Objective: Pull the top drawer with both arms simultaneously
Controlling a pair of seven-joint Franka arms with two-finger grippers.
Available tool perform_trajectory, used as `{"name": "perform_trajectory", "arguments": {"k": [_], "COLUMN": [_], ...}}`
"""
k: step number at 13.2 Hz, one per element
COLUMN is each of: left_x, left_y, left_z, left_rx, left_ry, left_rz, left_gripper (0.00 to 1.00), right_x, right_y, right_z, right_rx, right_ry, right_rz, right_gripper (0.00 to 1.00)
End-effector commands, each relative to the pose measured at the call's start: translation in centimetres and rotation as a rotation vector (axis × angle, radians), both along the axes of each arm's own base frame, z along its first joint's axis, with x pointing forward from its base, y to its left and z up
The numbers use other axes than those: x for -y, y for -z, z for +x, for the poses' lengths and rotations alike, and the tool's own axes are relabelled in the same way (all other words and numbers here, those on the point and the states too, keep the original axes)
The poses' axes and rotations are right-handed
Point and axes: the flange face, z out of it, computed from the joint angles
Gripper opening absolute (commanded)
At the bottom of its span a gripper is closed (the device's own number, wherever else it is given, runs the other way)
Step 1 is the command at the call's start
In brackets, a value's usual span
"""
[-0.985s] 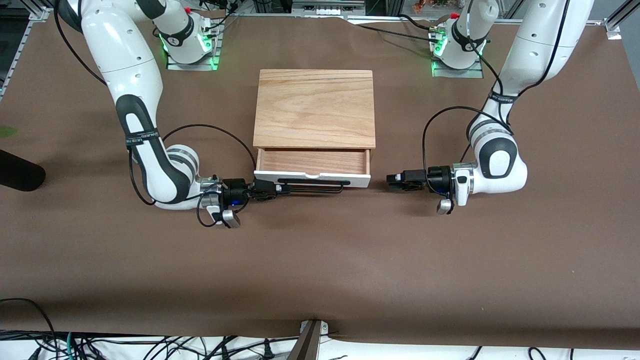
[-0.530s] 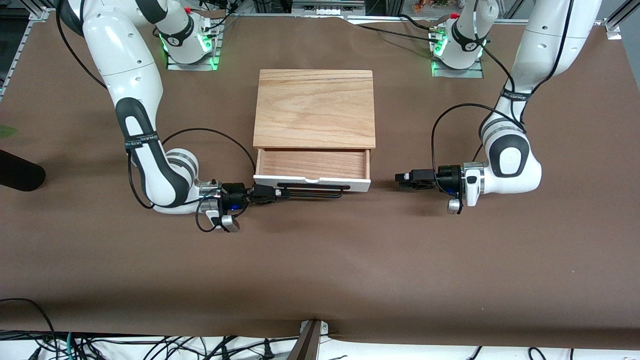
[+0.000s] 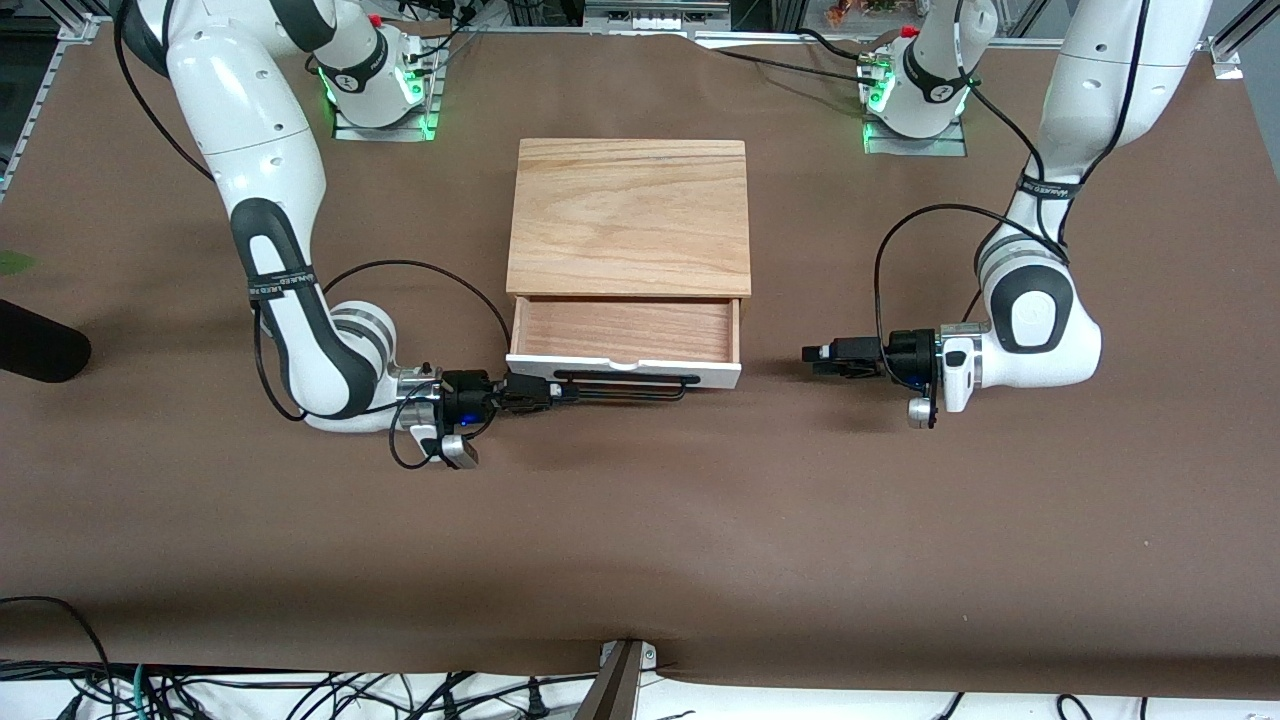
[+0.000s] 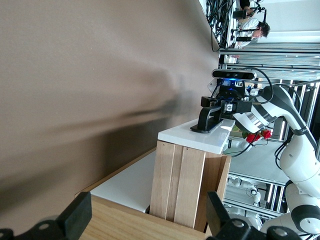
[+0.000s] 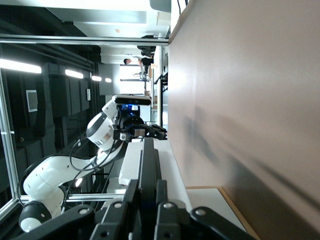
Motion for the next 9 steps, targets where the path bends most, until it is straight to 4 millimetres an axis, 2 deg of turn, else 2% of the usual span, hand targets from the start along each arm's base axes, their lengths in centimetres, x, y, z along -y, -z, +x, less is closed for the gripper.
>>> {"name": "perform_trajectory", "arguments": {"k": [1,4,5,8,9], "left_x": [-0.5,-1.7,-2.1,-3.3,-3.3], "left_y": [-0.3,-0.5,-0.6,-0.3,-0.2], "left_z": [-0.7,-0.5,-0.2,0.4,0.2], "left_rx": [-0.008,0.031,0.052,0.102,0.107], "left_ry": [0.008,0.027,0.022,-0.011,-0.006], "left_rz": [0.025,0.126,0.170,0.257,0.257], "left_gripper": [1.00,1.00,1.00,1.00,1.00], "right_x": [2.5,2.6,3.3,5.8,6.3], "right_y": [-4.4,-5.0,-5.4,-8.7,-10.5], "right_z": [3.5,3.3,3.5,4.7,4.7], "right_rx": [0.015,0.045,0.066,0.121,0.115], "right_ry": [0.055,0.003,-0.013,-0.108,-0.141], "right_rz": [0.075,0.003,-0.036,-0.245,-0.329], "right_gripper": [1.00,1.00,1.00,1.00,1.00]}}
